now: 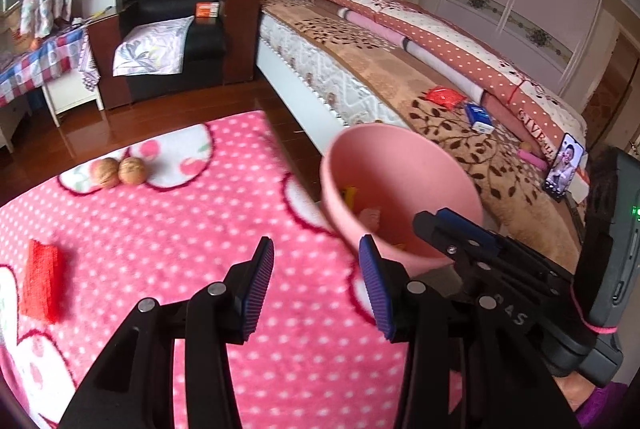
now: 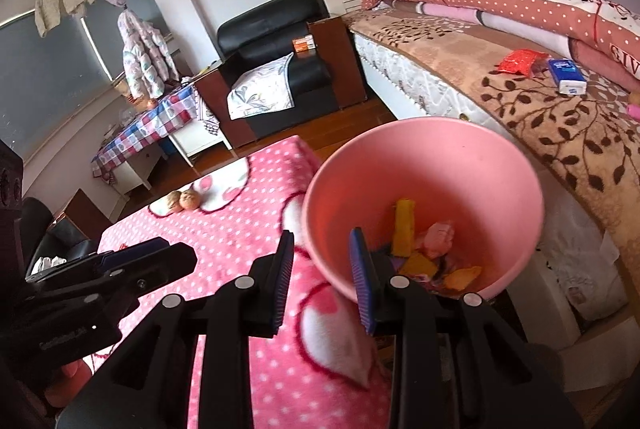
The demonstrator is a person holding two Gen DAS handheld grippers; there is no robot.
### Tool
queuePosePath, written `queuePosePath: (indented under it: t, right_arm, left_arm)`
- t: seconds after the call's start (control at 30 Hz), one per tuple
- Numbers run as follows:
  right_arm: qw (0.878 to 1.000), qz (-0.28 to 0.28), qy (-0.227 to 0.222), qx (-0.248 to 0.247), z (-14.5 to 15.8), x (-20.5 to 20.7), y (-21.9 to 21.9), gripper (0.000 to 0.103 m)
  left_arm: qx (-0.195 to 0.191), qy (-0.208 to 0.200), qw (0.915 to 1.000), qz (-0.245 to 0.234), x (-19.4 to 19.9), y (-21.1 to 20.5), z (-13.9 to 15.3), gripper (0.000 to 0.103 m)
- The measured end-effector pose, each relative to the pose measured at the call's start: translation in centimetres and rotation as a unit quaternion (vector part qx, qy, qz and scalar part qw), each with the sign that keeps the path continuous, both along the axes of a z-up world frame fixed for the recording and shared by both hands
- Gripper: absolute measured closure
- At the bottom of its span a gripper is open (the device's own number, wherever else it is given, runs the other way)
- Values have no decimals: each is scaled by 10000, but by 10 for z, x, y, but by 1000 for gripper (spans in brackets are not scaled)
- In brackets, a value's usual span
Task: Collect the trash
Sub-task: 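Move the open left tool back over the table toward the red net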
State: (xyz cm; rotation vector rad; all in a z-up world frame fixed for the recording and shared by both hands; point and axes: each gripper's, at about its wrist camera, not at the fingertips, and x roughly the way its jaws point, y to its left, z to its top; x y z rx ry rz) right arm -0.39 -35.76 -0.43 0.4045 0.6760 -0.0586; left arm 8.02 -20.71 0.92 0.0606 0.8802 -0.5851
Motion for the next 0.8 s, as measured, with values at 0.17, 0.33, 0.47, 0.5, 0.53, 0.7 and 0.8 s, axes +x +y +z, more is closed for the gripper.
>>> queuePosePath:
  t: [0.17, 0.33, 0.47, 0.5, 0.53, 0.7, 0.8]
  right_arm:
    - [9999, 96, -42, -112, 2, 0, 17, 74]
    - [9998, 104, -50, -173, 1, 0, 26, 74]
    - [9998, 70, -10, -182, -2, 0, 29, 74]
    - [9998, 61, 22, -162, -3, 1, 30, 74]
    - [9999, 59, 39, -149, -4, 1, 30, 74]
    - [9999, 55, 67, -146, -6, 2, 31, 74]
    - [9997, 83, 145, -149, -10, 5, 34, 74]
  left_arm:
    - [20, 50, 9997, 248, 3, 28, -8, 59]
    - [43, 108, 9987, 501, 6, 56, -18, 59]
    - [68, 165, 9975, 683, 6, 76, -28, 59]
    - [83, 169, 9972, 721, 6, 80, -30, 59]
    - [105, 168, 9968, 771, 5, 85, -33, 59]
    - [154, 207, 9945, 1019, 1, 111, -46, 59]
    - [197, 236, 9922, 1207, -1, 129, -54, 59]
